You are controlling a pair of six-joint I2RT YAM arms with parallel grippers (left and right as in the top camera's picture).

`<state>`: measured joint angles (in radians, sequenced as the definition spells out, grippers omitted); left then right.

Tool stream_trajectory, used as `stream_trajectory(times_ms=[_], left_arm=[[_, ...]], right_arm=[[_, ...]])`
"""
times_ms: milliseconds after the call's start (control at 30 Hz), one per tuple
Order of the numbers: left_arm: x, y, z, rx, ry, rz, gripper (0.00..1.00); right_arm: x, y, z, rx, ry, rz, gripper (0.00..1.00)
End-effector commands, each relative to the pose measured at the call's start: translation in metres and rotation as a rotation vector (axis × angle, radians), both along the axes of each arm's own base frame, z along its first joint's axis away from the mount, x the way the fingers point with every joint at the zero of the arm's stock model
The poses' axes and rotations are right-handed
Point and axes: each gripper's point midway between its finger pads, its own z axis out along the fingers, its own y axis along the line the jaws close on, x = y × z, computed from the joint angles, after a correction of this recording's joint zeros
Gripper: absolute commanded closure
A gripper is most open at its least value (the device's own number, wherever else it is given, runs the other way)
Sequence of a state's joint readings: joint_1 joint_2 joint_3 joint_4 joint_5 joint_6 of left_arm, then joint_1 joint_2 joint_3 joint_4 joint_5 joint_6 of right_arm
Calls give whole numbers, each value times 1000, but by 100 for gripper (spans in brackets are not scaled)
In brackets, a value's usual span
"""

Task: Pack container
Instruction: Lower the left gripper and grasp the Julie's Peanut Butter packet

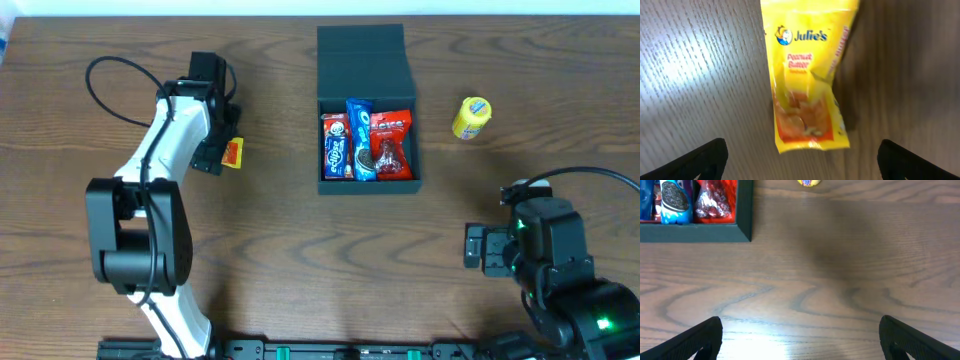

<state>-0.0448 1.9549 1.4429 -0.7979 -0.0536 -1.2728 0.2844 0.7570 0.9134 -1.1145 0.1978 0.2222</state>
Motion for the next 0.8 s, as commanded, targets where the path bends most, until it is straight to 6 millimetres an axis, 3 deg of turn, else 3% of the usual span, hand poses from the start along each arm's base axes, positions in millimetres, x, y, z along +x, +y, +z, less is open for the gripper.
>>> stream_trajectory(times_ms=[0,133,433,700,767], left_arm=[[-3,7,-15,2,40,-5,4],[-5,15,-34,2,80,13,4],[-7,16,-56,3,120,16,4],[-9,16,-62,4,136,15,0],[-9,16,-62,5,138,15,11]], right_arm=[[0,-4,1,-5,-5,-12,1],[0,-4,1,-5,-5,-12,1],[0,-4,1,-5,-5,-12,1],[0,-4,1,-5,-5,-12,1],[0,-4,1,-5,-5,-12,1]])
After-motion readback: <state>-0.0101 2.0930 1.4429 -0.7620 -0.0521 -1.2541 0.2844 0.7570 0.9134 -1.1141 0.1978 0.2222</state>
